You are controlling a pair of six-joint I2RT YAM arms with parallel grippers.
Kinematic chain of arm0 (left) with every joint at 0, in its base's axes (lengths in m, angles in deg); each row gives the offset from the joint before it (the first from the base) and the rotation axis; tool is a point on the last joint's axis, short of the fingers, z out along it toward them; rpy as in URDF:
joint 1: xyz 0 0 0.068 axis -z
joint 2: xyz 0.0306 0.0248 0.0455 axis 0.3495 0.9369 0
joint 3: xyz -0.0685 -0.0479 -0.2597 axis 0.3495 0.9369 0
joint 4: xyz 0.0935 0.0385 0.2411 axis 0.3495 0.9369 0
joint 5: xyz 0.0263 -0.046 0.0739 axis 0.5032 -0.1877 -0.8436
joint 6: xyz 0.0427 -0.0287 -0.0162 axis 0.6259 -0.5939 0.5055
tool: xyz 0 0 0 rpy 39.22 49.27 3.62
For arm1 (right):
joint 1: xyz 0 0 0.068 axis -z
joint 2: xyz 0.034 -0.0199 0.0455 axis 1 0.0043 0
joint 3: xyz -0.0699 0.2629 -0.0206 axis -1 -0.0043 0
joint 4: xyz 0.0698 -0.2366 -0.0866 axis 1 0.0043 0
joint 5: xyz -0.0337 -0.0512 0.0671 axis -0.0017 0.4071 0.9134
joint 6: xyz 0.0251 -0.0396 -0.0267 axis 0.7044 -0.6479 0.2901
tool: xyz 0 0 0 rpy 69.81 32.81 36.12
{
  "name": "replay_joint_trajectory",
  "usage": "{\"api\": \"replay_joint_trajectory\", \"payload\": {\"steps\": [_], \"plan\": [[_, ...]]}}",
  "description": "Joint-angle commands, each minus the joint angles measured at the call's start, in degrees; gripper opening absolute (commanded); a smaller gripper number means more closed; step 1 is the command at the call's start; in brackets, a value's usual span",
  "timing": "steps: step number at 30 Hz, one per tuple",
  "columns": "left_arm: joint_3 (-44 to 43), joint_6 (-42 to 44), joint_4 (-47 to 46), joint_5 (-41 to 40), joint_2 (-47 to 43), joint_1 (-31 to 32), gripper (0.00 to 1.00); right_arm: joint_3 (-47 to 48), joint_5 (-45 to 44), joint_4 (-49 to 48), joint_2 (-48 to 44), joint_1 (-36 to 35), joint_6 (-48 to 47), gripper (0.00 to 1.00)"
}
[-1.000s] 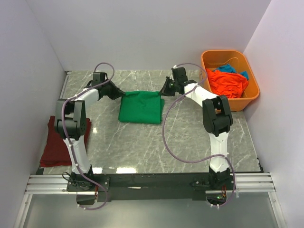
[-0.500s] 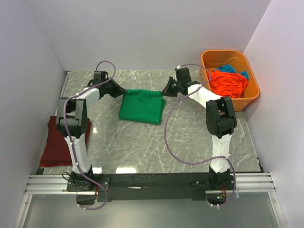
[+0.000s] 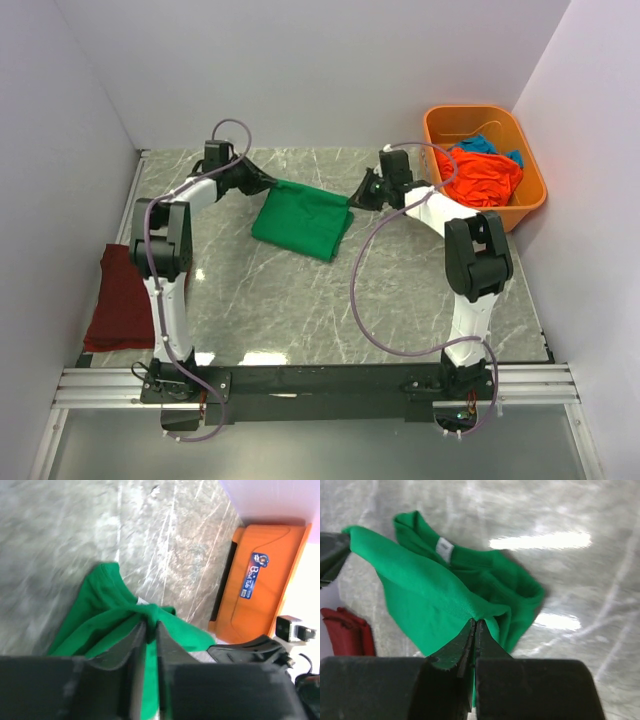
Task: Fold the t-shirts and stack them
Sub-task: Fold the tshirt
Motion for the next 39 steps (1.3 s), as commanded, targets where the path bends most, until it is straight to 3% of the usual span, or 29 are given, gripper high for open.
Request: {"api": "replay_joint_trajectory", "payload": {"steps": [1,4,5,6,7,9,11,15,17,21,25,34,39], "plan": [[-4.89,1.14,-4.67,3.24,3.44,0.84,0.20,-2.24,-1.37,-3.54,-1.16,2.66,0.64,0.00],[-5.95,1.66,-6.34,4.12,4.68,0.75,0.42,-2.77,-1.63,-2.85,0.42,3.55,0.47,0.04],[-6.04,1.93,-6.61,4.04,4.51,0.57,0.46,-2.33,-1.63,-2.32,0.69,4.07,0.20,0.15],[-6.04,2.28,-6.00,3.69,4.33,0.49,0.60,-2.33,-1.63,-1.79,0.95,4.34,0.03,0.21],[-6.04,3.15,-5.38,2.12,3.20,0.31,0.65,-2.50,-1.72,-1.53,0.52,4.51,0.20,0.26],[-4.03,2.99,-5.99,0.79,0.31,-0.39,0.66,-3.38,-2.76,-1.26,-0.44,4.78,-0.15,0.35],[-1.40,3.16,-4.69,-2.98,-1.81,-0.66,0.63,-3.65,-4.61,0.40,-2.20,4.69,-0.50,0.37],[0.55,5.70,2.52,-11.86,-4.63,0.39,0.44,-5.49,-7.69,2.43,-5.54,3.29,-0.50,0.38],[0.64,6.59,7.26,-18.18,-4.55,1.36,0.39,-7.33,-8.13,2.17,-6.95,2.15,-0.41,0.38],[3.10,7.03,9.65,-24.60,-4.81,3.20,0.31,-11.29,-9.80,-0.82,-8.53,-2.41,-0.68,0.50],[5.55,6.41,10.79,-27.25,-4.99,4.61,0.27,-11.82,-10.77,-1.53,-7.23,-4.97,-0.24,0.56],[10.65,6.24,11.41,-28.57,-6.92,9.27,0.17,-12.18,-12.61,-0.91,-4.41,-5.77,-0.15,0.53],[18.81,3.43,9.57,-29.36,-12.27,12.78,0.12,-11.29,-14.19,-0.03,-2.56,-5.68,-1.20,0.53]]}}
